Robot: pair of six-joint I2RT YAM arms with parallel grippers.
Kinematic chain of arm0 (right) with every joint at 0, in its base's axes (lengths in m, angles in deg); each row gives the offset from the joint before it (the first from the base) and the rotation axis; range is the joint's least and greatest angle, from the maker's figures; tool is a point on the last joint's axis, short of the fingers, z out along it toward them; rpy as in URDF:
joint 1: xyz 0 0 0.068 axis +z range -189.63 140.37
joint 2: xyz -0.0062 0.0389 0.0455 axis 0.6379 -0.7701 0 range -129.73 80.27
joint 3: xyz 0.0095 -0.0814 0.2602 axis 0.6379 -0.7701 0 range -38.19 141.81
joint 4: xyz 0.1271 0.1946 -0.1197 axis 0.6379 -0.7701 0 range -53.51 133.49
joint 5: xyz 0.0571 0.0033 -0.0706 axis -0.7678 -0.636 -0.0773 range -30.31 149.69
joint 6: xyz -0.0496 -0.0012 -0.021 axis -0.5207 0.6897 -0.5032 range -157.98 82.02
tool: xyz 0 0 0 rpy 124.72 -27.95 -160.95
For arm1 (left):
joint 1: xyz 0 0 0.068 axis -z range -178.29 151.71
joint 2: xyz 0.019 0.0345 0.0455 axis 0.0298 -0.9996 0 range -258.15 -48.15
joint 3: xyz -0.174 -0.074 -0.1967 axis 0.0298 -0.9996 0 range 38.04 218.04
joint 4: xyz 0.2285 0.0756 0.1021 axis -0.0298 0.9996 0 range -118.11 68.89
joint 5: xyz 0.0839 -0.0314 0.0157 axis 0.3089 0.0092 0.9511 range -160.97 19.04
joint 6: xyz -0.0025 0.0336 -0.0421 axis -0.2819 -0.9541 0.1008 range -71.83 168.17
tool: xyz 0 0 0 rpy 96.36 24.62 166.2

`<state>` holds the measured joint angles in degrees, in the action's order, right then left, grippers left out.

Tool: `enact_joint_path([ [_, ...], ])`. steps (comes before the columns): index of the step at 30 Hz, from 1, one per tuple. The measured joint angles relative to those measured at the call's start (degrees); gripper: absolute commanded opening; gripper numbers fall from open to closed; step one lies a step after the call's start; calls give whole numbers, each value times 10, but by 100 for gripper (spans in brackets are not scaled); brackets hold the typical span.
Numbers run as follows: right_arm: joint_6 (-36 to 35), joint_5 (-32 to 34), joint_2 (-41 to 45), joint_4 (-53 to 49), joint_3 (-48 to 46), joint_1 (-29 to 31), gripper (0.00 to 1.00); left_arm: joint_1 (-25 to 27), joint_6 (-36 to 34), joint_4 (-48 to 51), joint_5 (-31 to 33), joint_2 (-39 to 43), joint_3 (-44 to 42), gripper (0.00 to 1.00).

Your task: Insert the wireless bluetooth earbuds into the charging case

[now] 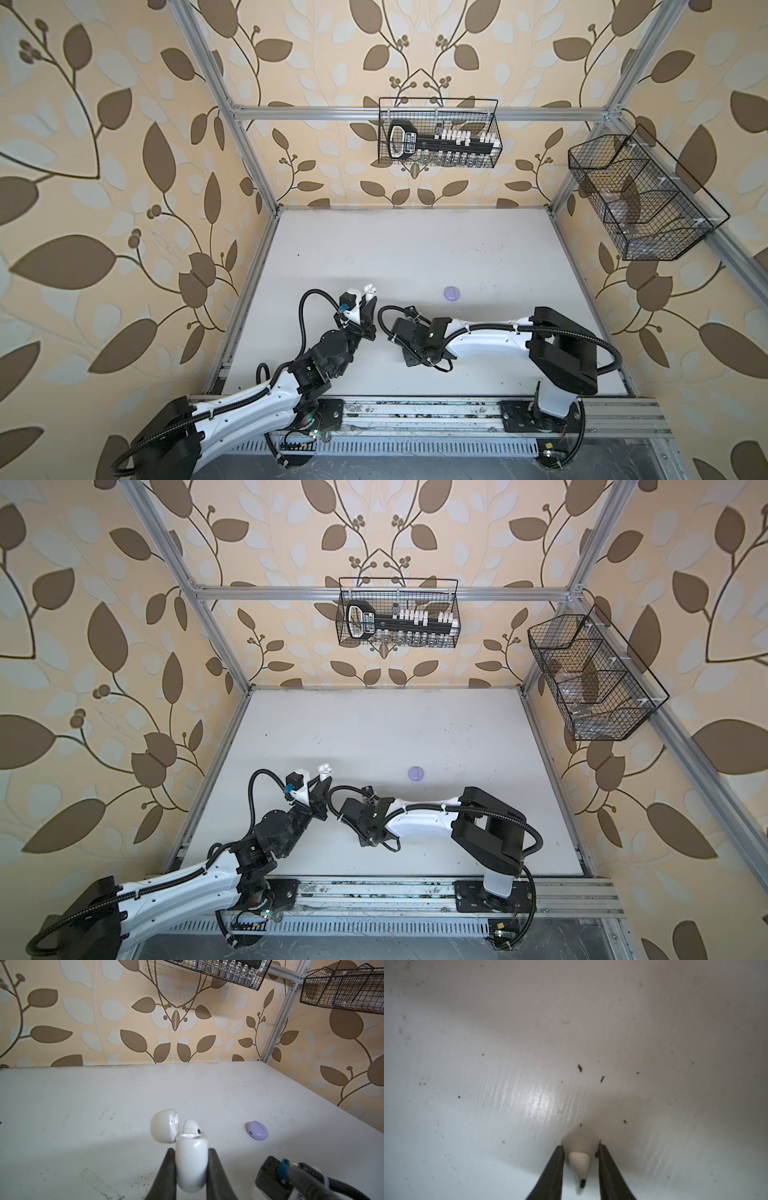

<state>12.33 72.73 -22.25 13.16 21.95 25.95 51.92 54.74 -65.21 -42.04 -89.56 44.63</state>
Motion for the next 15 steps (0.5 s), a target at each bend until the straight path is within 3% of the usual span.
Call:
enact_joint_path([
  [15, -9, -11, -4, -25, 10, -1, 26, 0, 0, 1, 0, 3, 0, 2],
])
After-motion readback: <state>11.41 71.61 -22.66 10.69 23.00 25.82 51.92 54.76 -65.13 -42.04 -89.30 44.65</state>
